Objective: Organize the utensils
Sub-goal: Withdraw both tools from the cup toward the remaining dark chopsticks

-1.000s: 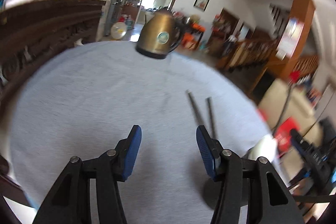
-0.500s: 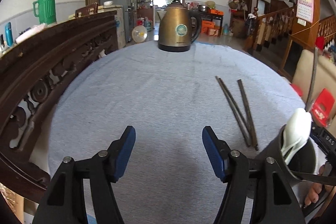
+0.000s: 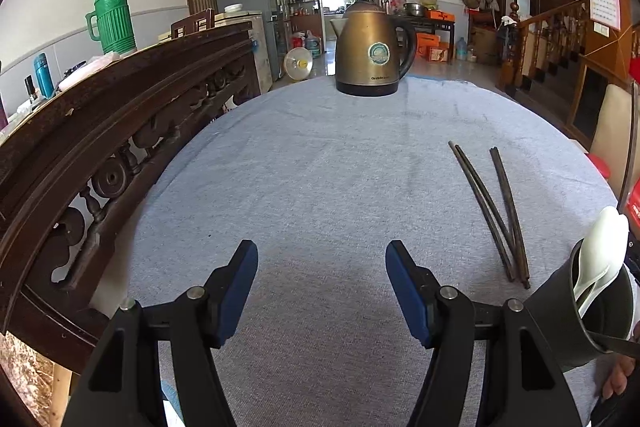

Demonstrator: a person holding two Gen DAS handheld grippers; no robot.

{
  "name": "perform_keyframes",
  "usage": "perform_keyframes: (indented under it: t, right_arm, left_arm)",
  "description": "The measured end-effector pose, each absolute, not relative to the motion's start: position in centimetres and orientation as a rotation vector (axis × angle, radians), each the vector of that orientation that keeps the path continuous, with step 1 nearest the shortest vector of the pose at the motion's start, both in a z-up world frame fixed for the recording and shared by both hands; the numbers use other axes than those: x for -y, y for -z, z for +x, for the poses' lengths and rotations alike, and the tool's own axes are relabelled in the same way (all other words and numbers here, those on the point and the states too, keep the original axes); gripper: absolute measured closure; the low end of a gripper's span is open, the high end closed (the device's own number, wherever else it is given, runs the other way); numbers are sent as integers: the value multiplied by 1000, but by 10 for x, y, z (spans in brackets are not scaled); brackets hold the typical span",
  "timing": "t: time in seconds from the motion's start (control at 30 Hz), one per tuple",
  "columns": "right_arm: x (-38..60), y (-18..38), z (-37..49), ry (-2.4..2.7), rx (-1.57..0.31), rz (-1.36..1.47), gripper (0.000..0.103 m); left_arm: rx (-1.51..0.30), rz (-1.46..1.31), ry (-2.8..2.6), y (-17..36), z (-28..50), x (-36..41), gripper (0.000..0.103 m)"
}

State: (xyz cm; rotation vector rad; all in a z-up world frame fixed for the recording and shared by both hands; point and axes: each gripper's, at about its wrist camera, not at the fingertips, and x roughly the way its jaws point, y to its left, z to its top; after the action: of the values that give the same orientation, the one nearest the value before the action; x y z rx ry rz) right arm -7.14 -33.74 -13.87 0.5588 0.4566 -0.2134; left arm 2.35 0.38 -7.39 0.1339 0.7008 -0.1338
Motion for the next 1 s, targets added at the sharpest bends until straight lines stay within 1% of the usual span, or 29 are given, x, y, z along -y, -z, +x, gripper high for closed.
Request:
perform_keyframes:
  t: [1.0]
  right_arm:
    - [338,144,-61,170,-484,586,52]
  left_arm:
    - [-743,200,72,83,39,9,35]
